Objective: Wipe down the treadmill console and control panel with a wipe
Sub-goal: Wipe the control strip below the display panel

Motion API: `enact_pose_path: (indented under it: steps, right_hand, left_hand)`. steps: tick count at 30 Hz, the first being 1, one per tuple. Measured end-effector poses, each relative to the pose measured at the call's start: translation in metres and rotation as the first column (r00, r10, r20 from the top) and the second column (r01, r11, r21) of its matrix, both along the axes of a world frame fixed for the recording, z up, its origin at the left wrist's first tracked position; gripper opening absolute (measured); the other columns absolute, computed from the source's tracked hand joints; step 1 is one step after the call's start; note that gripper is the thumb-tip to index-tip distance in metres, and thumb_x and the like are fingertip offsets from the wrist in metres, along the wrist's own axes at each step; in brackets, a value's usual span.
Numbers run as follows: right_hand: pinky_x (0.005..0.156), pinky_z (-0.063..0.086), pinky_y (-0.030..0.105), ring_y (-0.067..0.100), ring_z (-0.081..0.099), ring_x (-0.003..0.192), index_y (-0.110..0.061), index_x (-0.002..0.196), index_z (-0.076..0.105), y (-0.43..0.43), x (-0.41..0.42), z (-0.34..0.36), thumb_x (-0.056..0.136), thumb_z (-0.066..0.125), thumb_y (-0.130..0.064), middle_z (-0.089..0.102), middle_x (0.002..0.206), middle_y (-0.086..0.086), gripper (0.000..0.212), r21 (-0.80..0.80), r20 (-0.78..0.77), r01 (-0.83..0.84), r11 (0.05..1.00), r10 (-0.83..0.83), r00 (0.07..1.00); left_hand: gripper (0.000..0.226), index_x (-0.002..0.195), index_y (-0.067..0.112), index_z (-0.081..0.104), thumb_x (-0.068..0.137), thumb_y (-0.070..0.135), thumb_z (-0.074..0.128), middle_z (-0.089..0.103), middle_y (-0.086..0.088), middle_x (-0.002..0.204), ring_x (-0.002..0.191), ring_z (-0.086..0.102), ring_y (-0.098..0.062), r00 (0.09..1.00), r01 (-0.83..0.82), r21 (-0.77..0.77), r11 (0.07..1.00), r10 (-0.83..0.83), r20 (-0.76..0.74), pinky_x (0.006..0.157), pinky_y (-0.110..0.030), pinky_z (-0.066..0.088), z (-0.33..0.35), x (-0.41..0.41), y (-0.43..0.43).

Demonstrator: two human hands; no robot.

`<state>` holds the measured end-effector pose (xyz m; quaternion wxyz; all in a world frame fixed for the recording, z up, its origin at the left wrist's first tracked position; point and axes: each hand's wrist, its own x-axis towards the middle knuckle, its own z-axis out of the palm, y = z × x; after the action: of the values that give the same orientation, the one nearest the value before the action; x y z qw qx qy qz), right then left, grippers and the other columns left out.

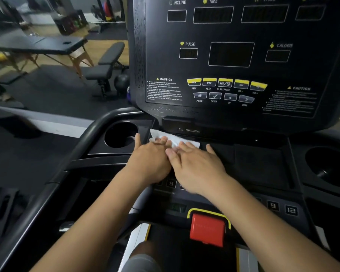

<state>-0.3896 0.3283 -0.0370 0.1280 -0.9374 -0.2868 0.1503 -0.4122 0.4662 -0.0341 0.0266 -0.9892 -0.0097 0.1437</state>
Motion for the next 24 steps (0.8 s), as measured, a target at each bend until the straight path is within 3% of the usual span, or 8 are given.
enact_pose_path:
  steps: [3, 6, 10, 14, 18, 22, 24]
  right_hand:
    - [0.118, 0.004, 0.052, 0.004, 0.006, 0.147, -0.027, 0.151, 0.027, -0.013, -0.016, 0.001, 0.095, 0.003, -0.06, 0.015, 0.16, -0.011, 0.07, 0.001, -0.014, -0.034, 0.999, 0.034, 0.999]
    - [0.118, 0.007, 0.053, 0.002, 0.0, 0.146, -0.027, 0.153, 0.021, -0.008, -0.004, -0.004, 0.095, 0.004, -0.061, 0.008, 0.161, -0.013, 0.069, -0.001, -0.012, -0.017, 1.0, 0.017, 1.0]
    - [0.118, 0.006, 0.052, 0.003, 0.0, 0.147, -0.025, 0.153, 0.019, 0.005, 0.014, -0.007, 0.097, 0.004, -0.056, 0.007, 0.161, -0.013, 0.066, -0.002, 0.01, 0.016, 1.0, -0.016, 1.0]
    - [0.118, 0.005, 0.053, 0.006, 0.014, 0.146, -0.025, 0.148, 0.035, -0.01, -0.024, 0.002, 0.095, 0.005, -0.059, 0.024, 0.158, -0.01, 0.07, -0.009, 0.041, -0.045, 0.999, 0.045, 0.998]
    - [0.117, 0.006, 0.054, 0.005, 0.014, 0.146, -0.028, 0.146, 0.037, -0.013, -0.02, 0.005, 0.095, 0.004, -0.06, 0.024, 0.158, -0.012, 0.07, 0.0, 0.016, -0.027, 1.0, 0.027, 1.0]
    - [0.118, 0.007, 0.053, 0.007, 0.006, 0.147, -0.023, 0.152, 0.025, 0.007, 0.012, -0.002, 0.098, 0.007, -0.056, 0.014, 0.161, -0.009, 0.066, 0.01, 0.016, 0.028, 1.0, -0.028, 0.999]
    - [0.117, 0.007, 0.054, 0.008, 0.009, 0.147, -0.024, 0.149, 0.033, 0.005, -0.001, -0.002, 0.096, 0.008, -0.059, 0.02, 0.16, -0.008, 0.068, 0.039, 0.025, 0.01, 0.999, -0.011, 1.0]
  left_hand:
    - [0.069, 0.151, 0.024, 0.026, 0.089, 0.041, 0.003, 0.023, -0.001, 0.161, 0.146, 0.024, -0.019, 0.999, 0.027, 0.018, 0.999, -0.027, 0.029, 0.113, -0.062, -0.004, -0.004, -0.022, -0.003]
    - [0.053, 0.151, 0.026, 0.027, 0.1, 0.034, 0.016, 0.023, 0.004, 0.161, 0.145, 0.028, -0.016, 0.998, -0.037, -0.096, 0.995, 0.042, 0.051, 0.114, -0.062, -0.005, 0.0, -0.016, 0.003]
    - [0.052, 0.153, 0.025, 0.023, 0.101, 0.031, 0.019, 0.019, 0.006, 0.162, 0.148, 0.015, -0.009, 0.999, -0.039, -0.131, 0.991, 0.042, 0.026, 0.111, -0.067, -0.008, -0.003, 0.01, 0.004]
    - [0.065, 0.147, 0.028, 0.037, 0.092, 0.041, 0.005, 0.033, 0.006, 0.156, 0.141, 0.035, -0.017, 0.999, 0.009, -0.047, 0.999, -0.007, 0.041, 0.116, -0.06, -0.001, 0.005, -0.035, 0.0]
    - [0.053, 0.148, 0.028, 0.034, 0.1, 0.038, 0.014, 0.03, 0.006, 0.158, 0.144, 0.028, -0.016, 0.999, -0.036, -0.112, 0.993, 0.038, 0.02, 0.115, -0.061, -0.005, 0.006, -0.029, 0.002]
    - [0.053, 0.154, 0.025, 0.018, 0.102, 0.029, 0.018, 0.017, 0.004, 0.162, 0.149, 0.012, -0.01, 1.0, -0.004, -0.05, 0.999, 0.005, 0.005, 0.113, -0.066, -0.006, 0.001, 0.005, 0.003]
    - [0.055, 0.153, 0.027, 0.023, 0.099, 0.031, 0.015, 0.023, 0.003, 0.161, 0.147, 0.018, -0.012, 0.999, 0.034, -0.011, 0.999, -0.035, -0.011, 0.113, -0.064, -0.004, 0.002, -0.012, 0.005]
